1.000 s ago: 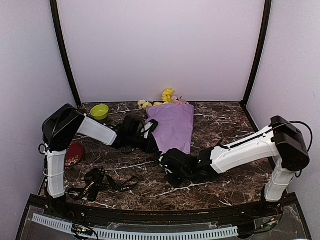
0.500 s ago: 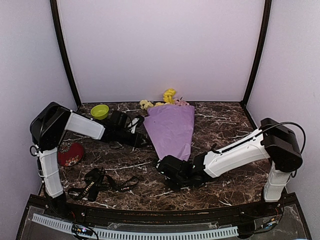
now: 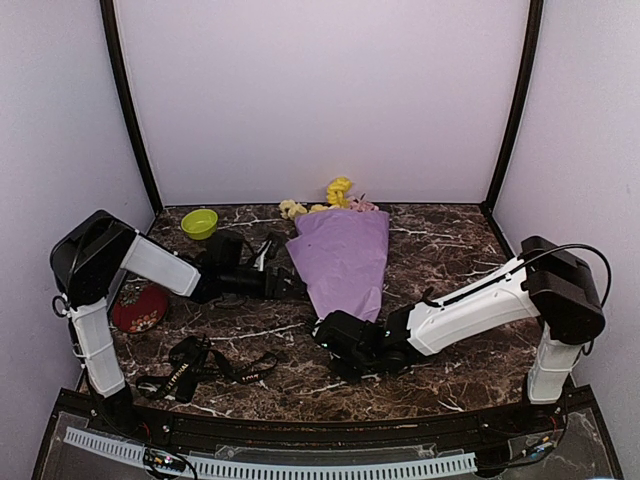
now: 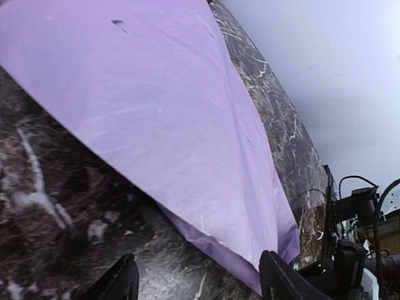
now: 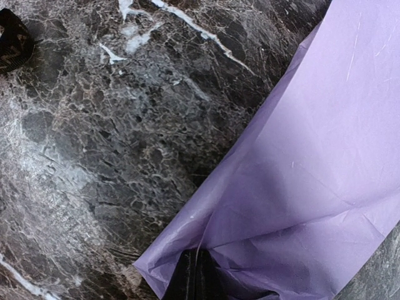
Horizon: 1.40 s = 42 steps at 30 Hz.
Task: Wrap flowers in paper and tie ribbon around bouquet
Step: Fold the two-thirds-folded wrapping paper at the center of the board.
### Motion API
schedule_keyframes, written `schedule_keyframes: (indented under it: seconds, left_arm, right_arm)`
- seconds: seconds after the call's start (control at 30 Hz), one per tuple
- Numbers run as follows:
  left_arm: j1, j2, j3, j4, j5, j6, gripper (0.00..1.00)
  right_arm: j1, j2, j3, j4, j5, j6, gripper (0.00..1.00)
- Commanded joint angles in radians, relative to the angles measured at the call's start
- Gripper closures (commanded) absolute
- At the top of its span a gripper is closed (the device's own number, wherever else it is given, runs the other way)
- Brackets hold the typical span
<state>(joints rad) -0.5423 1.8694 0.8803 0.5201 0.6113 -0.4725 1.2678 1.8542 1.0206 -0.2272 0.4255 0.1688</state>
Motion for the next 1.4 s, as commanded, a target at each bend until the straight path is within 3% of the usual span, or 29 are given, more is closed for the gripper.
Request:
schedule_keyframes:
  seconds: [0.0,0.13,0.27,0.5,0.63,0.77,0.9,1.23,1.37]
  left_arm:
    - [-0.054,0.057,-0.004,0.235,0.098,-0.133,0.31]
    - [-0.089,0.122,0.037,0.255,0.094,-0.149,0.31]
    - [-0.096,0.182,0.049,0.337,0.116,-0.220,0.40]
    - [-0.094,0.182,0.073,0.342,0.122,-0.204,0.99]
    - [-0.080,0.178,0.089,0.222,0.046,-0.146,1.00]
    - [-0.042,0.198,0.133,0.092,-0.016,-0.056,1.00]
    - [-0.039,0.226,0.168,0.008,-0.033,0.010,1.00]
    - [-0.039,0.267,0.174,0.005,-0.010,0.019,1.00]
    - [-0.040,0.270,0.168,0.008,-0.004,0.019,1.00]
  right_arm:
    - [0.006,0.034,-0.001,-0.039,-0.004,-0.006,1.00]
    - [0.006,0.033,-0.002,-0.038,-0.002,-0.006,1.00]
    - [0.006,0.031,0.002,-0.044,0.005,-0.006,1.00]
    - [0.006,0.025,0.000,-0.046,0.008,-0.012,1.00]
    - [0.006,0.014,0.008,-0.063,0.015,-0.015,0.99]
    - [0.007,-0.011,0.004,-0.081,-0.004,-0.017,0.84]
    - [0.006,-0.044,-0.004,-0.104,-0.023,-0.017,0.76]
    - [0.003,-0.316,-0.046,-0.116,-0.232,-0.053,0.52]
    - [-0.065,-0.388,-0.080,-0.018,-0.347,-0.037,0.50]
